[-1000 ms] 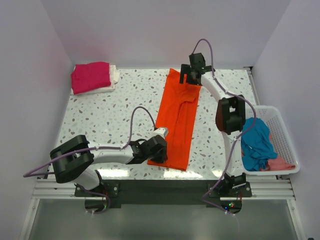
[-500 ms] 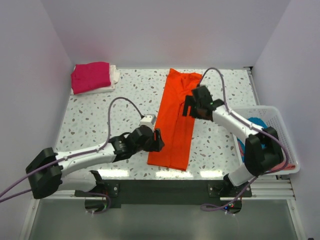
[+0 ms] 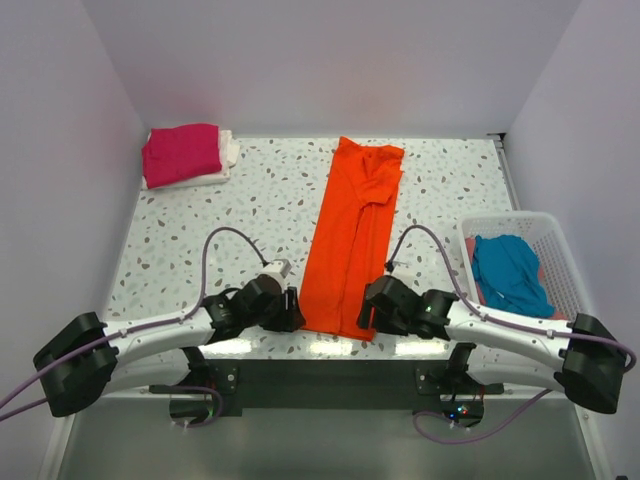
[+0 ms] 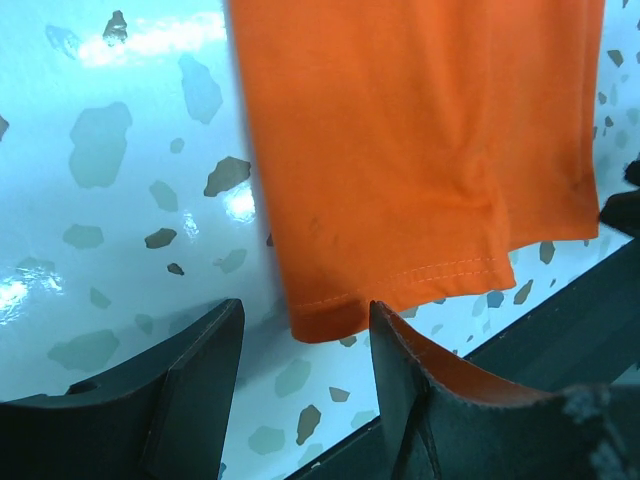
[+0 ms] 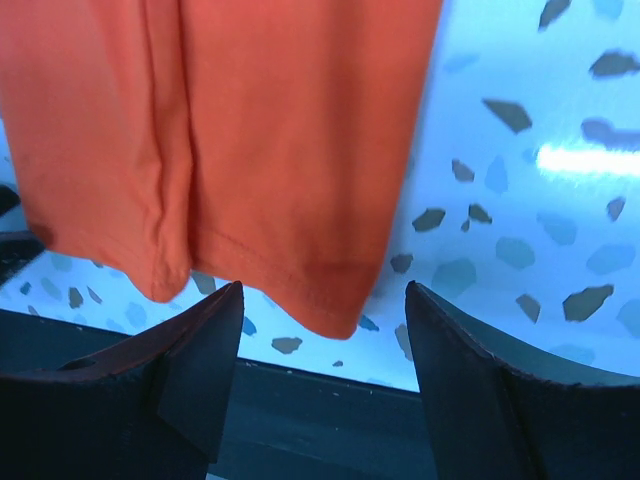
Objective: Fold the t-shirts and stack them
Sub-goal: Fold the tshirt
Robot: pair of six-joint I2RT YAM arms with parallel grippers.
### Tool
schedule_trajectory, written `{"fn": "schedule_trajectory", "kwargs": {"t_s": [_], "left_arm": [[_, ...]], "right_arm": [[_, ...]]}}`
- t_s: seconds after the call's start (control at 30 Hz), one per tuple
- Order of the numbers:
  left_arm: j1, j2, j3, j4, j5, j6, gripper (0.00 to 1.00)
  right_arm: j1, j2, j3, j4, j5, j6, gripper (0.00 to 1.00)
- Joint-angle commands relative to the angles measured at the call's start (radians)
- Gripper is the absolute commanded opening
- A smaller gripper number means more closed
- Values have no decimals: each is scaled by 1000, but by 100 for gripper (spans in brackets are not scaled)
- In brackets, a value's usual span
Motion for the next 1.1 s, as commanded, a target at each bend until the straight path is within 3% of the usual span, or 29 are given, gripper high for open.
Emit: {"fn": "schedule_trajectory", "kwargs": {"t_s": [0.0,0.13,0.47,0.57,0.6,0.77,0.9,0.97,1.07], "left_arm": [[-9,-27,-10,74,37,-29,58],[-23,-16,-10,69,15,-31,58],[-57,27,-16,57,-29,-38,52],[-71,43,-13,56,-40,-35,49],[-72,50,-13,57,-40,-32,48],[-88,73,-6,56,-54,-22,40],[-103,63,2,30,-66,-17,16],[-117,51,8,7,-75,-18,9],[-150,30,17,-36,-98,-28,3]], "right_arm": [[74,5,-33,-7,64,175,69],[150,37,-46,-4,96,258,68],[153,7,-100,53,180,309,63],[151,20,-114,97,170,303,52],[153,31,-115,103,163,303,45],[153,69,-112,130,140,281,31],[154,56,-106,110,127,243,10],[164,57,-96,88,119,219,1],[220,95,-62,70,119,206,0]]}}
